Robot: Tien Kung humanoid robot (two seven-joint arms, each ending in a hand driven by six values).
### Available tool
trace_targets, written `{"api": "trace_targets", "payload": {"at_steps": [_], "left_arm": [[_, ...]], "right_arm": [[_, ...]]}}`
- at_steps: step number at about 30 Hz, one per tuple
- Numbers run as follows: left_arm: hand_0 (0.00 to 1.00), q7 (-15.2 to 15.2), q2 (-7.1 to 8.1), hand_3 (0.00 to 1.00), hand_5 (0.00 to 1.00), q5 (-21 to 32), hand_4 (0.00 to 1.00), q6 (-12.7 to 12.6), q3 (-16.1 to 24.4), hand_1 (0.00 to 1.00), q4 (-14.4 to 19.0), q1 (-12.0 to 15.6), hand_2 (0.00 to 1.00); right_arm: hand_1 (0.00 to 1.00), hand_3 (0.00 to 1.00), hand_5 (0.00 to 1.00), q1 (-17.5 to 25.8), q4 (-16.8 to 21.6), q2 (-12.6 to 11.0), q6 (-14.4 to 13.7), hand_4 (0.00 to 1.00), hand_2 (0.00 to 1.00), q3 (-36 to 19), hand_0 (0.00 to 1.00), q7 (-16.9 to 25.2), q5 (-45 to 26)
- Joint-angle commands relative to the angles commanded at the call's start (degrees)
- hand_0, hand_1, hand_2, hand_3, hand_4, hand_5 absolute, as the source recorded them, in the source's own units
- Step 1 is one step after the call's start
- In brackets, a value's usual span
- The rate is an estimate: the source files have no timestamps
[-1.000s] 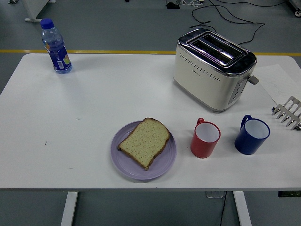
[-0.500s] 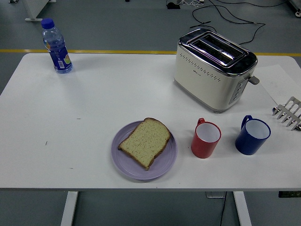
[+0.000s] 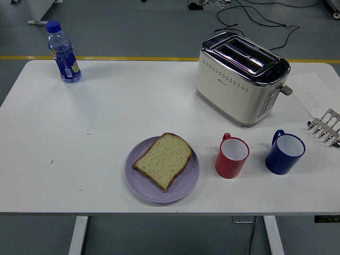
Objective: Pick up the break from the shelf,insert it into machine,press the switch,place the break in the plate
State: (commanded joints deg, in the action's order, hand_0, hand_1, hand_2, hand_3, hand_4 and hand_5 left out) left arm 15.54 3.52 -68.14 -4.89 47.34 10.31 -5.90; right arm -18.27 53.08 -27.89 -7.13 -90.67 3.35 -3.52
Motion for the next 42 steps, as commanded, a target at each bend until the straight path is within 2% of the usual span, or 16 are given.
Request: {"api": "trace_targets", "payload": {"at_steps": [42], "left_arm": [[0.653,0.01,0.19,0.595,0.937,-1.56,0.323,0.14,1.32,0.589,0.0,-0.92,0.598]], "right_arm": [[0.672,0.624,0.303,1.61,2.12,-0.05,-0.77,0.473,0.687,-0.83,0.734,0.52,-2.0]]}}
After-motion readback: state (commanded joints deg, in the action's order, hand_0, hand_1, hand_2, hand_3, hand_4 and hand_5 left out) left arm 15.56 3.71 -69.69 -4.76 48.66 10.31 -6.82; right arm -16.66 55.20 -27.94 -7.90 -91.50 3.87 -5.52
